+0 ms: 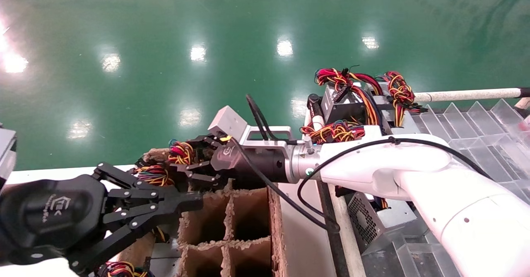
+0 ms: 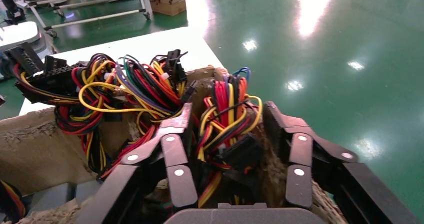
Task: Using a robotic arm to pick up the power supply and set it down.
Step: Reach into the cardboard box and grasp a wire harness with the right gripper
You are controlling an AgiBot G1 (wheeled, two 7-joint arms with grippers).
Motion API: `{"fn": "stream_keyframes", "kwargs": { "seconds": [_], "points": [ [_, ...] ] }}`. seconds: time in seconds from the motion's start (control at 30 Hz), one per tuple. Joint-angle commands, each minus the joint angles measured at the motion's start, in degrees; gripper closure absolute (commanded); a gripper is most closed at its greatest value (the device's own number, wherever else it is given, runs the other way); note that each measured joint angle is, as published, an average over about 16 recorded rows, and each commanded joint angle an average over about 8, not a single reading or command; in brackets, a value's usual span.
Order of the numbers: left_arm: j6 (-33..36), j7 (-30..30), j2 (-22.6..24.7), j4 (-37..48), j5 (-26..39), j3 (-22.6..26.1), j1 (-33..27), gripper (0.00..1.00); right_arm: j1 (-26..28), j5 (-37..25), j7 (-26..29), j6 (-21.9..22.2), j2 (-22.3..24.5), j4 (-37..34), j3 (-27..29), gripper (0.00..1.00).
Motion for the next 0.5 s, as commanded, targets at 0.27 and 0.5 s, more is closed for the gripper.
{"fn": "stream_keyframes", "kwargs": {
  "seconds": [0.27, 0.5],
  "points": [
    [0.0, 0.0, 0.0, 0.0, 0.0, 0.0, 0.0, 1.00, 0.3, 3.1, -1.3, -0.6, 0.1, -1.9, -2.2, 1.00],
    [0.0, 0.0, 0.0, 0.0, 0.0, 0.0, 0.0, 1.00, 0.7, 5.4, -2.2, -1.6, 0.3, -3.3, -3.2, 1.00]
  ]
}}
